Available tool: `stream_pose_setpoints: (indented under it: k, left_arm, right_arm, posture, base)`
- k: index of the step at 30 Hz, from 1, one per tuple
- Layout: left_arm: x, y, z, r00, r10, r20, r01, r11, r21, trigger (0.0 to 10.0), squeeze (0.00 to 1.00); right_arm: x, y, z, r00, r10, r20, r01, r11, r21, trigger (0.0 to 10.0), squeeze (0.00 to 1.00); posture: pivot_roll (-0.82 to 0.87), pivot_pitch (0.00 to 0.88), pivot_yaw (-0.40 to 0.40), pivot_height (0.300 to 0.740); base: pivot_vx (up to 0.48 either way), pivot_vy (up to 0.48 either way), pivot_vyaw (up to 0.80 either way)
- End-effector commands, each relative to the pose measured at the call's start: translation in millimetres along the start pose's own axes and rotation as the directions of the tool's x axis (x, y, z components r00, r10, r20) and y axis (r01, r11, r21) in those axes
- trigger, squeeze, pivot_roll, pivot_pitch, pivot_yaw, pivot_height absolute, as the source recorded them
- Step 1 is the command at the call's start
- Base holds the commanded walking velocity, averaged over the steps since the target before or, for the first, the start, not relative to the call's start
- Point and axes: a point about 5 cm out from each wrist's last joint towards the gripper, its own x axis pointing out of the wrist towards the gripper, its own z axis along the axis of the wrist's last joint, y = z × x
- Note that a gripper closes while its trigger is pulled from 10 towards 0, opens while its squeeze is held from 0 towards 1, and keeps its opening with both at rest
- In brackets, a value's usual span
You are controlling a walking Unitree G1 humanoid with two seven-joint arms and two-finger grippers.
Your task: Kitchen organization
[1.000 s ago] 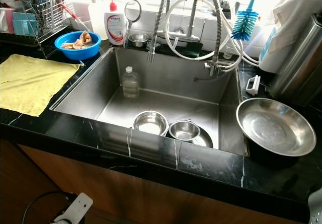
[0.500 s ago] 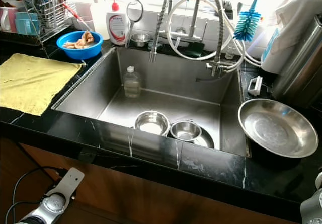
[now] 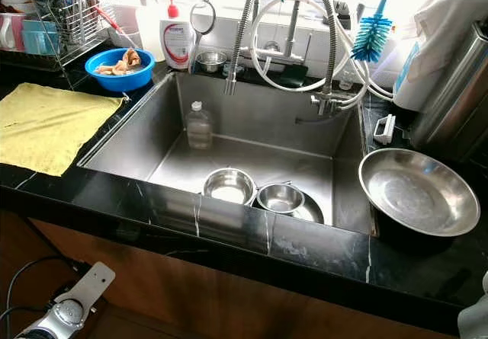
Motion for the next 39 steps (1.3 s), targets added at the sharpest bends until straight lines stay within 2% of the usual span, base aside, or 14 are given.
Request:
stream_pose_setpoints:
  k: [1,4,8,11,14,15,16,17,21,22,23,24,30,39]
  left_arm:
    - [-0.7,-4.0,-6.2,0.999,-0.024,-0.031,0.024,1.0,-0.001,10.0,0.0]
    - [-1.0,-5.9,-7.7,0.999,-0.026,-0.038,0.026,1.0,-0.005,10.0,0.0]
    - [-1.3,-7.3,-8.3,0.999,-0.025,-0.041,0.023,0.999,-0.043,10.0,0.0]
    - [-1.4,-9.3,-6.7,0.999,-0.031,-0.033,0.029,0.999,-0.043,10.0,0.0]
    - [-1.5,-11.8,-4.5,0.999,-0.04,-0.019,0.039,0.998,-0.046,10.0,0.0]
    - [-1.5,-12.6,-3.9,0.999,-0.041,-0.016,0.041,0.998,-0.047,10.0,0.0]
    - [-1.6,-13.0,-3.5,0.999,-0.042,-0.015,0.041,0.998,-0.049,10.0,0.0]
    - [-1.5,-13.8,-2.2,0.999,-0.042,-0.013,0.041,0.998,-0.052,10.0,0.0]
    - [-1.6,-15.6,-0.2,0.999,-0.045,-0.008,0.044,0.997,-0.055,10.0,0.0]
    - [-1.6,-16.1,0.7,0.999,-0.046,-0.004,0.046,0.997,-0.055,10.0,0.0]
    - [-1.6,-16.2,0.9,0.999,-0.047,-0.003,0.047,0.997,-0.055,10.0,0.0]
    - [-1.6,-16.6,1.3,0.999,-0.047,-0.002,0.047,0.997,-0.056,10.0,0.0]
    - [-1.7,-18.5,2.6,0.999,-0.05,0.002,0.05,0.997,-0.062,10.0,0.0]
    - [-2.2,-21.7,4.3,0.998,-0.054,0.015,0.054,0.996,-0.064,10.0,0.0]
  right_arm:
    - [-1.1,-0.4,2.1,1.0,-0.005,0.014,0.005,1.0,0.01,10.0,0.0]
    - [-0.3,-0.5,0.4,1.0,-0.001,0.011,0.0,0.999,0.041,10.0,0.0]
    - [-0.1,0.3,-0.4,1.0,0.006,0.005,-0.006,0.999,0.044,10.0,0.0]
    - [0.4,1.2,-0.3,1.0,0.005,0.006,-0.005,0.998,0.055,10.0,0.0]
    - [2.0,5.0,0.7,1.0,0.018,0.009,-0.019,0.995,0.098,10.0,0.0]
    - [2.5,6.7,1.0,1.0,0.025,0.009,-0.026,0.992,0.12,10.0,0.64]
    - [3.0,8.5,1.5,0.999,0.036,0.01,-0.037,0.99,0.135,10.0,1.0]
    - [4.3,13.3,2.3,0.998,0.064,0.007,-0.064,0.984,0.165,10.0,1.0]
    - [9.2,21.3,1.3,0.994,0.105,-0.016,-0.1,0.976,0.192,10.0,1.0]
    - [11.9,25.1,0.0,0.992,0.125,-0.034,-0.117,0.976,0.186,10.0,0.11]
    - [12.7,26.5,-0.6,0.99,0.135,-0.042,-0.125,0.975,0.182,10.0,0.11]
    - [14.2,28.7,-1.9,0.988,0.144,-0.052,-0.133,0.974,0.183,10.0,0.0]
    - [17.7,47.2,-9.5,0.961,0.248,-0.122,-0.221,0.955,0.199,10.0,0.0]
    - [16.2,66.9,-9.9,0.925,0.356,-0.131,-0.33,0.925,0.187,10.0,0.0]
  posture:
    - [-0.03,0.0,-0.043,0.74]
    - [-0.03,0.0,-0.042,0.74]
    - [-0.03,0.0,-0.045,0.74]
    - [-0.03,0.0,-0.044,0.74]
    - [-0.04,0.0,-0.038,0.74]
    - [-0.04,0.0,-0.038,0.74]
    - [-0.04,0.0,-0.039,0.74]
    - [-0.04,0.0,-0.039,0.74]
    - [-0.04,0.0,-0.036,0.74]
    - [-0.05,0.0,-0.036,0.74]
    - [-0.05,0.0,-0.035,0.74]
    - [-0.05,0.0,-0.036,0.74]
    - [-0.04,0.0,-0.037,0.74]
    - [-0.04,0.0,-0.037,0.74]
  base:
    - [0.0,0.0,0.0]
    - [0.0,0.0,0.0]
    - [0.0,0.0,0.0]
    - [0.0,0.0,0.0]
    - [0.0,0.0,0.0]
    - [0.0,0.0,0.0]
    - [0.0,0.0,0.0]
    - [0.0,0.0,0.0]
    - [0.0,0.0,0.0]
    - [0.0,0.0,0.0]
    - [0.0,0.0,0.0]
    - [0.0,0.0,0.0]
    - [0.0,0.0,0.0]
    - [0.0,0.0,0.0]
